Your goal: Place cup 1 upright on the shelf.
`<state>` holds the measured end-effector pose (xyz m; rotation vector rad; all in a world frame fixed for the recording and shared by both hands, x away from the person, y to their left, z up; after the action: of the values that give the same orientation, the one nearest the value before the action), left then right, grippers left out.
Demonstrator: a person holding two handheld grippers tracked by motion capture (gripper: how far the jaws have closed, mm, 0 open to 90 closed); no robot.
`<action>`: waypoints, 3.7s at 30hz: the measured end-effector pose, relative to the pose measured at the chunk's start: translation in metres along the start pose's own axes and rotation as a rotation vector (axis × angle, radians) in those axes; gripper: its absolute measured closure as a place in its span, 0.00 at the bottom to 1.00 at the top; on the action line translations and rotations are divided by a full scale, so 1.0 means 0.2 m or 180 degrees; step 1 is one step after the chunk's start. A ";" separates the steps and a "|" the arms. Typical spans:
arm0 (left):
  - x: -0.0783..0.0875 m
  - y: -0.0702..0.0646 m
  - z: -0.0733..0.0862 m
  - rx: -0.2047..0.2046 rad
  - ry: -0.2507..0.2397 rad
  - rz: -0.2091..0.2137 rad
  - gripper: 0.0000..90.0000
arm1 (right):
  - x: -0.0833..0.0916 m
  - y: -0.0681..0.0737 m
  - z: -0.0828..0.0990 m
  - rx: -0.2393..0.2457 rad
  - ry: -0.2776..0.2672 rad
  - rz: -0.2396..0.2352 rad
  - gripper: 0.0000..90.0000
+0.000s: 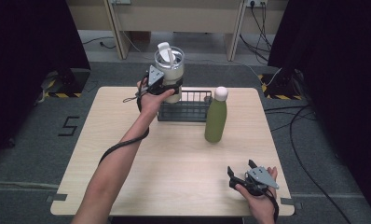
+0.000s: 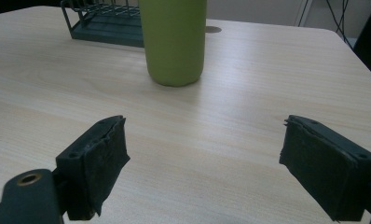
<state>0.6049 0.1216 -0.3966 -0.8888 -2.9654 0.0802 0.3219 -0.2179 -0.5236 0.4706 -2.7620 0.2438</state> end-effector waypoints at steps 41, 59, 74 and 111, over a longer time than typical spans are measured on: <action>-0.07 -0.01 0.20 0.0073 0.0255 -0.0136 0.11 | 0.00 0.00 0.00 0.0030 -0.0001 -0.0023 0.16; -0.05 0.02 0.24 0.0102 0.0332 -0.0093 0.10 | 0.00 0.01 0.00 0.0025 0.0009 -0.0036 0.16; -0.05 0.03 0.24 0.0091 0.0439 -0.0076 0.06 | 0.00 0.01 0.00 0.0059 0.0022 -0.0051 0.15; 0.15 0.04 0.21 -0.0118 0.0330 -0.0159 0.00 | -0.01 0.02 0.00 0.0104 0.0034 -0.0066 0.14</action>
<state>0.5821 0.1425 -0.4375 -0.7965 -2.8994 -0.0222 0.3218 -0.2130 -0.5237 0.5047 -2.7450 0.2860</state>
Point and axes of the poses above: each handheld gripper's, and its own axes: x roughly backward along the jaws, z roughly out of its underside, y roughly to its left, the point moved 1 cm from there along -x, roughly forward along the jaws, and after that the axes turned 6 degrees about x, right-handed, at the moved point
